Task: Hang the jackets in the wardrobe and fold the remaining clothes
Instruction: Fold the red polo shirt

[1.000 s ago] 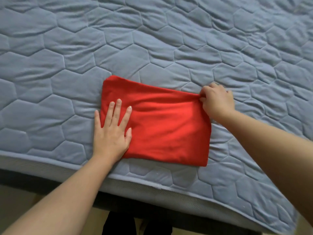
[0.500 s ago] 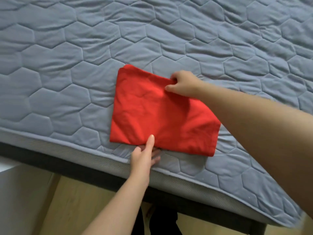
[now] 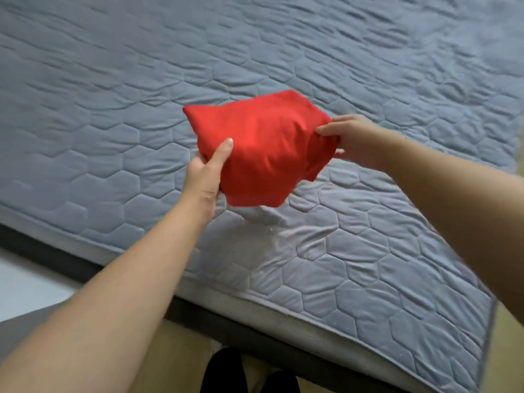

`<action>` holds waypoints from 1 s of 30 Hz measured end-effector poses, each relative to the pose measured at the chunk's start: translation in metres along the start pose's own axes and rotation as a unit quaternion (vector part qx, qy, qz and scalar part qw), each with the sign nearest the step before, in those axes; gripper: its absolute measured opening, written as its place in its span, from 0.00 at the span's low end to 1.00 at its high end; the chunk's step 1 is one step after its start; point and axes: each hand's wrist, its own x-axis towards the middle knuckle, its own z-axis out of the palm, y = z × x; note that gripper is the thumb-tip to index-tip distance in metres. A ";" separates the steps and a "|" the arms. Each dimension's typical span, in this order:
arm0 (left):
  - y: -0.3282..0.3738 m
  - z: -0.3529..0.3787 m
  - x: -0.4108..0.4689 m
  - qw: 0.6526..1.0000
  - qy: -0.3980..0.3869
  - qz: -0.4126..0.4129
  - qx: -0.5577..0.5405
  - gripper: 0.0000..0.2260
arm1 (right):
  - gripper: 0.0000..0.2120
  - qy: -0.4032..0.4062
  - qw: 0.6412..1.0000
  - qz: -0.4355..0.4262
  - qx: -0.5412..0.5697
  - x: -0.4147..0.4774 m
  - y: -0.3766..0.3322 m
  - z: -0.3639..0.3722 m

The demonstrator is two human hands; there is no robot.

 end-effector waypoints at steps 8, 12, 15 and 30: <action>-0.027 -0.030 0.003 0.974 -0.059 -0.013 0.216 0.14 | 0.04 0.039 0.999 0.002 0.028 -0.040 0.074 0.022; -0.138 -0.089 -0.022 0.904 -0.062 -0.110 0.408 0.19 | 0.08 -0.004 0.993 0.110 -0.032 -0.061 0.215 0.056; -0.174 -0.109 -0.023 0.894 -0.041 -0.136 0.425 0.19 | 0.04 0.008 0.986 0.157 -0.055 -0.058 0.262 0.067; -0.179 -0.076 0.009 0.896 0.137 -0.058 0.419 0.20 | 0.15 0.310 0.931 0.107 -0.161 -0.005 0.255 0.096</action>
